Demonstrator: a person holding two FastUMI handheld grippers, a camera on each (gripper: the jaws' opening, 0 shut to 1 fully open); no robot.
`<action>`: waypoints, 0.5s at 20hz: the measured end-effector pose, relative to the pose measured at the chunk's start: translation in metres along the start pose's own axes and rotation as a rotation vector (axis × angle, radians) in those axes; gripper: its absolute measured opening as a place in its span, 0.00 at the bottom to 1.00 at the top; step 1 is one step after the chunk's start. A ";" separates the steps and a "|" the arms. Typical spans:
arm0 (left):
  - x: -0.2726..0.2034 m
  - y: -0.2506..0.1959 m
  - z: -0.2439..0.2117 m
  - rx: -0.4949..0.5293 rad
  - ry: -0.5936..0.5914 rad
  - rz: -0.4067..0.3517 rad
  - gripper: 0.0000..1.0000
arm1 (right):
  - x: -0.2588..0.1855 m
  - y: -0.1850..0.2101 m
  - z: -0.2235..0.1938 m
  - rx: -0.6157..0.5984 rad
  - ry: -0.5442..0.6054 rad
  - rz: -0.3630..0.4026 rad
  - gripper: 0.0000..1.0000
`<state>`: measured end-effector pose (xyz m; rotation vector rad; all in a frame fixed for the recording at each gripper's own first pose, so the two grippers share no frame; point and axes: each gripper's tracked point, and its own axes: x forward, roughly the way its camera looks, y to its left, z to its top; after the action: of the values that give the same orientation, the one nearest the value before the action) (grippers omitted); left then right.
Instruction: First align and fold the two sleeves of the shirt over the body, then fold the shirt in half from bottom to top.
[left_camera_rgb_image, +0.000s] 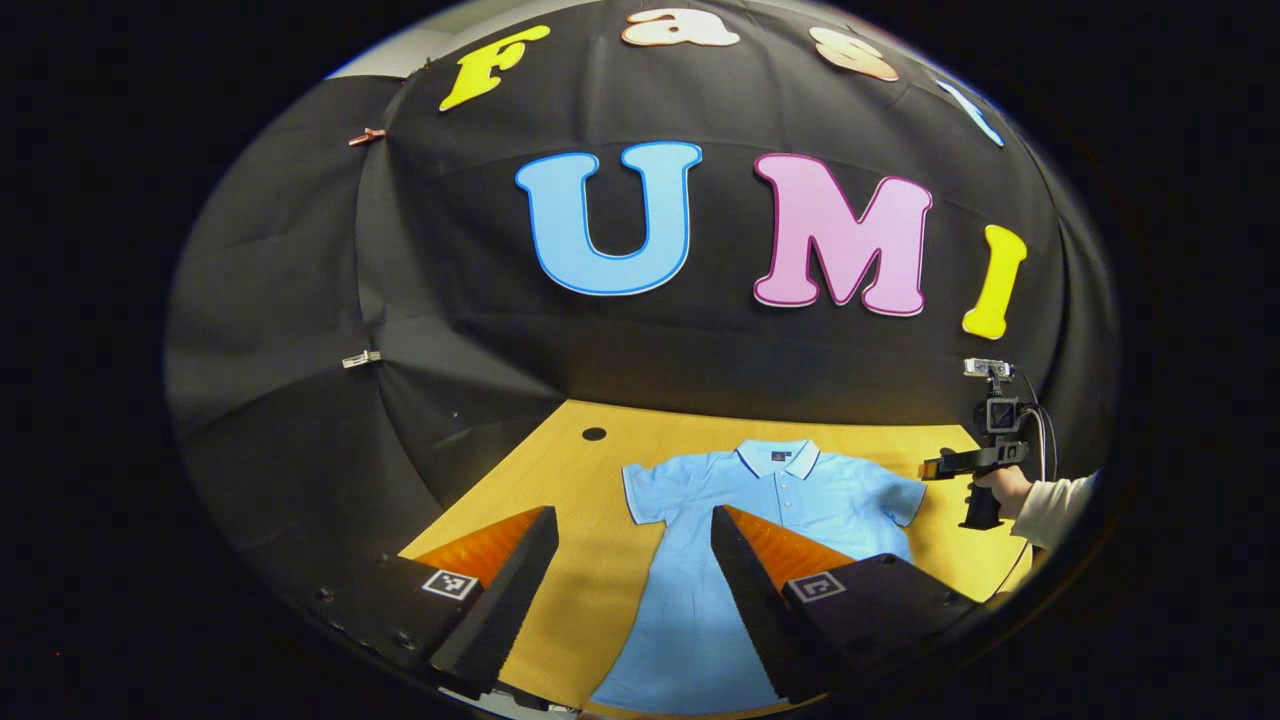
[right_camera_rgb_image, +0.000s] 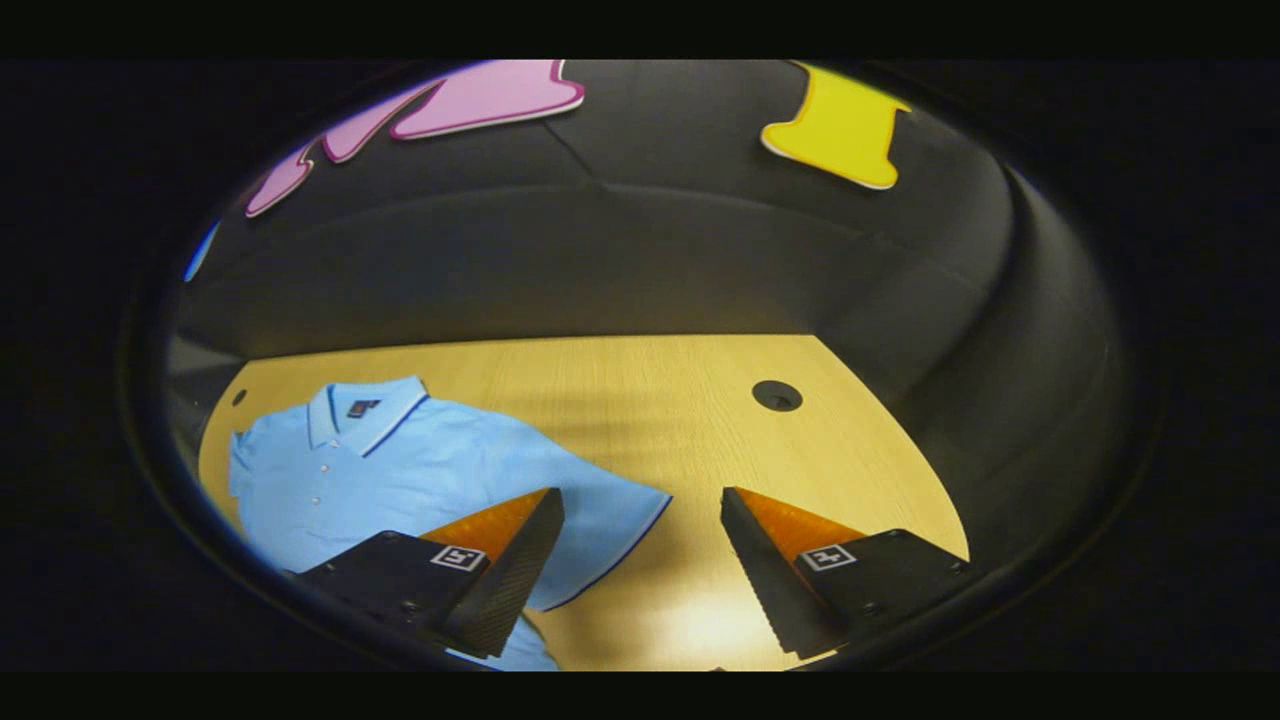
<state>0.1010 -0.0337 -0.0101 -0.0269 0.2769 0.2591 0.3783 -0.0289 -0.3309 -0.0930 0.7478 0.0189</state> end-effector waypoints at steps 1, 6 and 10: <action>0.000 -0.004 0.005 0.000 -0.006 -0.003 0.97 | 0.008 0.000 -0.005 0.004 0.018 0.001 0.98; 0.009 -0.028 0.010 -0.048 0.015 -0.039 0.96 | 0.038 0.001 -0.023 0.039 0.091 0.014 0.97; 0.020 -0.036 0.001 -0.093 0.036 -0.046 0.96 | 0.044 0.002 -0.018 0.094 0.091 0.021 0.93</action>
<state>0.1294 -0.0632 -0.0150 -0.1297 0.2992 0.2255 0.3982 -0.0291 -0.3738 0.0042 0.8395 -0.0001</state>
